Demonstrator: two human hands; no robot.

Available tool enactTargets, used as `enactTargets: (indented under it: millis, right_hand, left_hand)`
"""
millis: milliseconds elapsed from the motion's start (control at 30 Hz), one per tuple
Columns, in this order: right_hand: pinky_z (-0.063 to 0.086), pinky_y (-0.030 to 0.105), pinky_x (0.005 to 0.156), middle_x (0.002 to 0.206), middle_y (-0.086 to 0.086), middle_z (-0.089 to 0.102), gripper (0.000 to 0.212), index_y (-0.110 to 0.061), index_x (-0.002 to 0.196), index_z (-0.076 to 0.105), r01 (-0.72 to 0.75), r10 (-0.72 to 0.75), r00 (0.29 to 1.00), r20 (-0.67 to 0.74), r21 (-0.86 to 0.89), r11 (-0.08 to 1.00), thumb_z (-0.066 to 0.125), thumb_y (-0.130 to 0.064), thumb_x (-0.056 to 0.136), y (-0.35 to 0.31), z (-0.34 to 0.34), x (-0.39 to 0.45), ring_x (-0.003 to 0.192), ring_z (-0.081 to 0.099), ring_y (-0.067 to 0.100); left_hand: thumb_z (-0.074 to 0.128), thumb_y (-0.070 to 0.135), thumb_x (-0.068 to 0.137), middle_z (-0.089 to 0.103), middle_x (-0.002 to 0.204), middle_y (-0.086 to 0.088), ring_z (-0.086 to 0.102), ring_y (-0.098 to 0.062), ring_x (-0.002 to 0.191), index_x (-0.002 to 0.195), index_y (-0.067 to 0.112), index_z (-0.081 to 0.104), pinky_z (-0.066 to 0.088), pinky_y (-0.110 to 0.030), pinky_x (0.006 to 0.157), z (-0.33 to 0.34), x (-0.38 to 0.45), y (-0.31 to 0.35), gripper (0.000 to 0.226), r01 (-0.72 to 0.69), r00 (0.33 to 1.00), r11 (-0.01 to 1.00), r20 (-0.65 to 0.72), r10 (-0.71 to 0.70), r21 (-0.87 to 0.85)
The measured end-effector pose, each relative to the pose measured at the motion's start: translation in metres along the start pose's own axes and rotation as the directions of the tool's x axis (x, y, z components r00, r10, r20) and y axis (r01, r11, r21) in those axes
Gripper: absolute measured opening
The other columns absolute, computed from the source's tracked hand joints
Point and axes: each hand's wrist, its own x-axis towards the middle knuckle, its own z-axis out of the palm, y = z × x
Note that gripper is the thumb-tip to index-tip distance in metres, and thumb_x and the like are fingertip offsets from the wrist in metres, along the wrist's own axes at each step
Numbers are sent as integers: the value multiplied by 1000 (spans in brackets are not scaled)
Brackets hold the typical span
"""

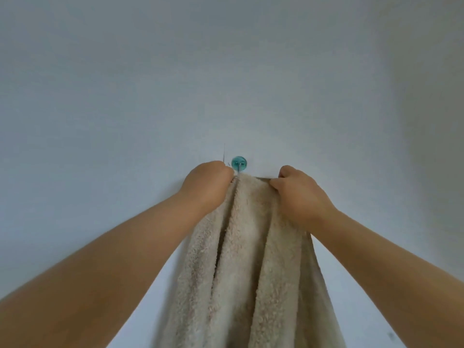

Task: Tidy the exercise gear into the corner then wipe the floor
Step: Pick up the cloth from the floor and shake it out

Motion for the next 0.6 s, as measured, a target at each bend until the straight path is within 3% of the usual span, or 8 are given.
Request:
enactTargets:
  millis: [67, 133, 200, 267, 367, 467, 600]
  right_hand:
    - [27, 22, 52, 72, -3, 28, 26, -3, 106, 60, 48, -46, 996, 71, -29, 998, 40, 0, 90, -1, 6, -4, 78, 42, 18]
    - [32, 23, 58, 69, -4, 26, 28, -4, 108, 61, 83, -78, 989, 129, -34, 996, 41, 0, 89, -9, 8, -15, 83, 45, 21]
    - [34, 26, 64, 76, 0, 33, 21, -2, 99, 62, 108, -108, 983, 148, 13, 994, 43, -5, 89, -17, 4, -32, 87, 47, 25]
    - [31, 26, 61, 79, 2, 34, 11, -8, 82, 51, 118, -124, 980, 153, 46, 992, 44, -10, 89, -28, -6, -52, 85, 41, 24]
    - [30, 29, 69, 89, 4, 37, 16, -9, 72, 42, 122, -135, 975, 179, 84, 989, 44, -9, 88, -42, -23, -87, 85, 33, 20]
    - [34, 32, 75, 96, 9, 43, 18, -5, 97, 60, 118, -157, 963, 221, 179, 977, 45, -10, 88, -60, -32, -129, 100, 45, 28]
    - [41, 35, 91, 124, 11, 50, 35, -7, 123, 56, 152, -258, 909, 327, 318, 936, 41, -23, 95, -106, -31, -198, 122, 43, 30]
  left_hand:
    - [40, -2, 92, 48, 69, -1, 50, -20, 79, 67, 12, 50, 35, -26, 61, -1, -11, 4, 30, 47, 997, 995, 59, -42, -89]
    - [41, 0, 93, 65, 97, -11, 58, -25, 96, 92, 5, 67, 46, -30, 78, -8, -21, 10, 27, 110, 989, 961, 123, -81, -252]
    - [39, 3, 95, 62, 121, -12, 55, -25, 114, 119, 5, 61, 43, -30, 94, -22, -39, 19, 33, 187, 974, 927, 183, -133, -326]
    - [39, 8, 97, 57, 129, -10, 52, -26, 119, 131, 9, 52, 42, -31, 97, -34, -63, 24, 37, 244, 961, 919, 202, -187, -309]
    - [39, 15, 98, 53, 131, -10, 50, -27, 121, 136, 11, 45, 42, -34, 96, -53, -114, 28, 38, 264, 934, 959, 278, -226, -107]
    - [38, 16, 99, 53, 127, -9, 51, -27, 118, 132, 10, 46, 44, -35, 93, -77, -180, 32, 35, 281, 878, 952, 368, -307, 123]
    - [35, 21, 100, 51, 131, -8, 47, -25, 123, 134, 12, 45, 42, -35, 95, -117, -276, 29, 37, 271, 792, 897, 449, -414, 349]
